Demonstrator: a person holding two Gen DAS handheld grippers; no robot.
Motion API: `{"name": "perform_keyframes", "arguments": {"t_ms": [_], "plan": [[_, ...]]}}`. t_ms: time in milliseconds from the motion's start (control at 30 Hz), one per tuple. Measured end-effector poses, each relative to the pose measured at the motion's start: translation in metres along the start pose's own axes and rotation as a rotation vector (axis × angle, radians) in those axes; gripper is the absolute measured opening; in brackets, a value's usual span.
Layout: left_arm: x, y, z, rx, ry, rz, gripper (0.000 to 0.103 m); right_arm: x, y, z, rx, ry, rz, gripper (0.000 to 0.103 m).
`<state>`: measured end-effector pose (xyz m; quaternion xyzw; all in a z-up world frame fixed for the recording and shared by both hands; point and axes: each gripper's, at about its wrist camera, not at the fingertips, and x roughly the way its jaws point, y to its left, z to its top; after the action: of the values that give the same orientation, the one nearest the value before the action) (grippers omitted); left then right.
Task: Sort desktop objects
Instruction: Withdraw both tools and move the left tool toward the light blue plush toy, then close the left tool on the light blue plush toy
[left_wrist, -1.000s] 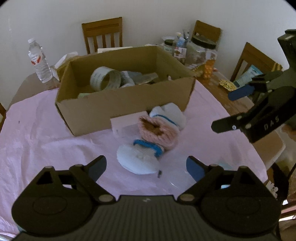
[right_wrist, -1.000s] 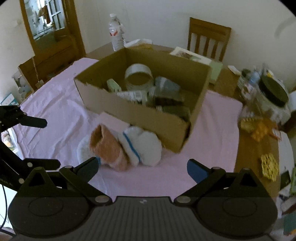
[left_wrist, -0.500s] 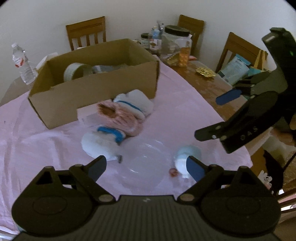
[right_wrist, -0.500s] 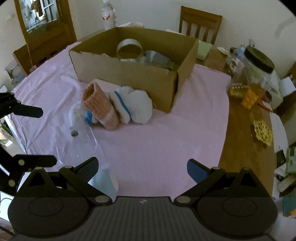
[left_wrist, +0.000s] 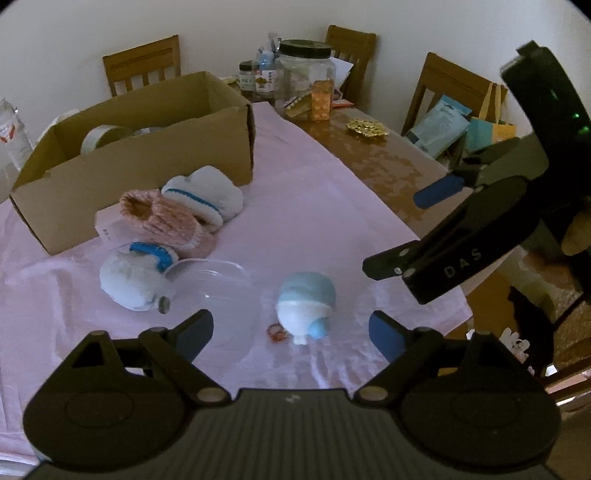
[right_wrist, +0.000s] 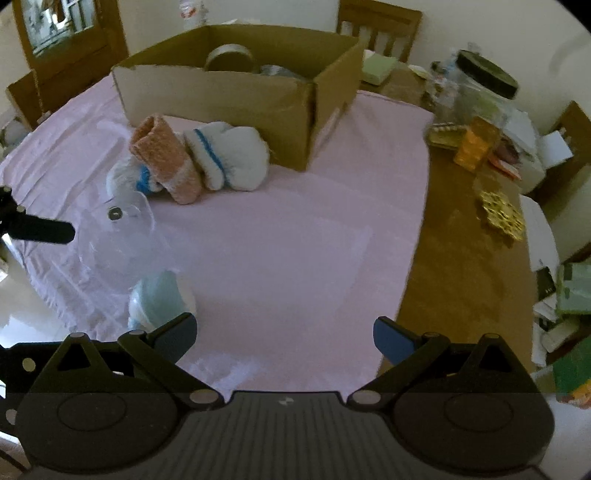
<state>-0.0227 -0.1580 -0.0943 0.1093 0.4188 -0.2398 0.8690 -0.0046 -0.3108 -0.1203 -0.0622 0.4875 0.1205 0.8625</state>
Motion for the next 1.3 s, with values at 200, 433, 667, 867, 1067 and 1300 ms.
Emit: {"name": "perform_keyframes", "arguments": {"t_ms": [200, 433, 667, 867, 1067, 1300], "plan": [[0.011, -0.012, -0.004, -0.017, 0.002, 0.021, 0.081, -0.003, -0.011, -0.019, 0.045, -0.011, -0.011, 0.103], [0.028, -0.026, -0.006, -0.013, 0.012, 0.039, 0.068, -0.006, -0.020, -0.032, 0.052, -0.011, -0.001, 0.103], [0.040, -0.024, -0.002, -0.024, 0.004, 0.058, 0.065, -0.008, -0.018, -0.032, 0.038, -0.026, 0.020, 0.103], [0.049, -0.019, 0.000, -0.060, 0.012, 0.049, 0.054, -0.012, -0.018, -0.029, 0.026, -0.037, 0.027, 0.103], [0.056, -0.015, 0.000, -0.081, 0.018, 0.042, 0.045, -0.013, -0.019, -0.028, 0.020, -0.039, 0.027, 0.103], [0.052, -0.012, 0.002, -0.092, 0.007, 0.017, 0.044, -0.013, -0.018, -0.025, -0.002, -0.033, 0.024, 0.103]]}}
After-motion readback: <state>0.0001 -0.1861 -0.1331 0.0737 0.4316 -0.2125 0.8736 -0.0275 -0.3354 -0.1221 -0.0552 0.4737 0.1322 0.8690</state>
